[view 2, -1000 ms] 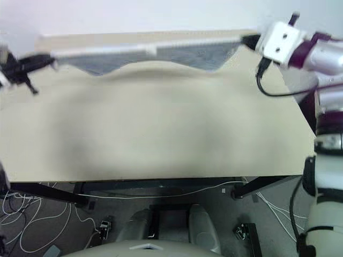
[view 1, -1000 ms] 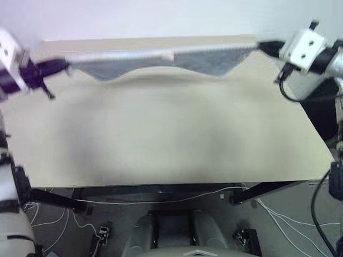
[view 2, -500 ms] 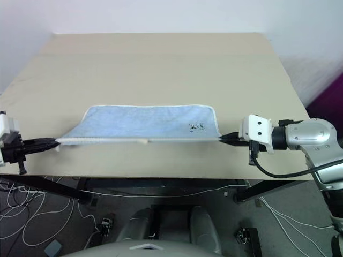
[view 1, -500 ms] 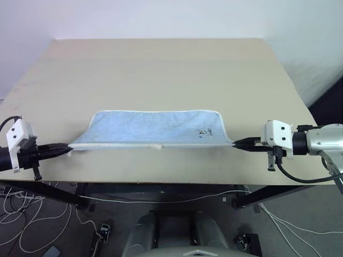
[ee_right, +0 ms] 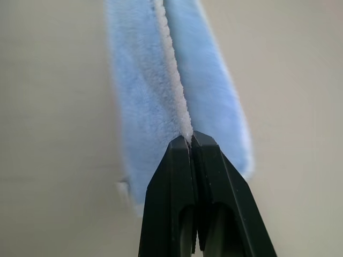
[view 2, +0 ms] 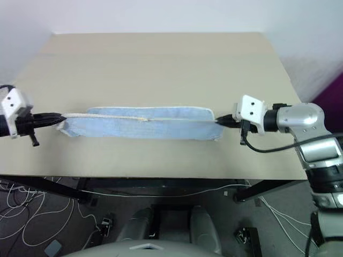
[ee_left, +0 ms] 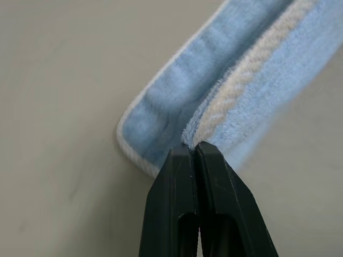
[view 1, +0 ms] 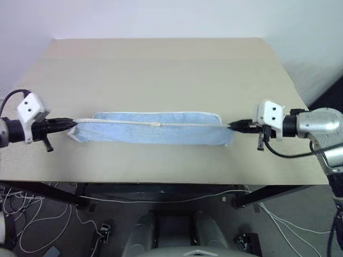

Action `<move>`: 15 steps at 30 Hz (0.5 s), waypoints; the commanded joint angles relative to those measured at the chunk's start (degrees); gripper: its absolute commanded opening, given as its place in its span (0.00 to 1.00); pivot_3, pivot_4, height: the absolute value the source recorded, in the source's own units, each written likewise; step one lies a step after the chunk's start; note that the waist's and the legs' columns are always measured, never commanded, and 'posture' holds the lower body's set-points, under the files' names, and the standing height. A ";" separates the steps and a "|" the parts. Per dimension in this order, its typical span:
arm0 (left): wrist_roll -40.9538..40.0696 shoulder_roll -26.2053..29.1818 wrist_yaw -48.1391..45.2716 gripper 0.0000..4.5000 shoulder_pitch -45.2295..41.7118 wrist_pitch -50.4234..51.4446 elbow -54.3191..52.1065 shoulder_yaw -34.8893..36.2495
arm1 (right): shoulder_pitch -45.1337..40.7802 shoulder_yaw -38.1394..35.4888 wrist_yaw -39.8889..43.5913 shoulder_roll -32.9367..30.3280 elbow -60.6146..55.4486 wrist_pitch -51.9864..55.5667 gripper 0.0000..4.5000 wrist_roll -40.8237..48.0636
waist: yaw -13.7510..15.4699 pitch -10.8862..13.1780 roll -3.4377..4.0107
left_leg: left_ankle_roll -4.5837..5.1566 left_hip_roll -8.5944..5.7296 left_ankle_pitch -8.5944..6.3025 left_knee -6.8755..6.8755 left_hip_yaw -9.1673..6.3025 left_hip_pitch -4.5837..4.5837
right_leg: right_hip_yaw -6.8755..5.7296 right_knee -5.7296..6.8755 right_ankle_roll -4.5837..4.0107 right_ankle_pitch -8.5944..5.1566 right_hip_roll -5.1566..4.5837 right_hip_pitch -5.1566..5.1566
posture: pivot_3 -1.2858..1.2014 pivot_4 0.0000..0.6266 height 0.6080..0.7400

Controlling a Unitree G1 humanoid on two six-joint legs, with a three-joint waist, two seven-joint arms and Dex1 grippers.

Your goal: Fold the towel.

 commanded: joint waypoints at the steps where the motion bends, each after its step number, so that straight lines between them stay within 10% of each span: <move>1: 5.55 -0.86 3.99 0.01 -5.39 -5.91 7.12 -2.82 | -6.01 1.21 -2.47 2.31 8.84 -5.09 0.00 -5.02 | -0.11 0.00 -0.01 | 0.00 0.01 0.00 0.00 0.01 -0.02 | 0.01 0.04 0.00 0.00 0.03 -0.04 | 0.52 0.24 1.00; 15: 16.87 -9.55 16.71 0.01 -20.54 -15.32 27.70 -10.51 | -19.25 6.43 -11.51 11.03 39.66 -21.27 0.00 -17.77 | -0.15 0.00 -0.02 | 0.01 -0.02 0.01 0.02 0.23 -0.05 | 0.08 0.21 0.01 0.00 0.04 -0.20 | 0.52 0.24 1.00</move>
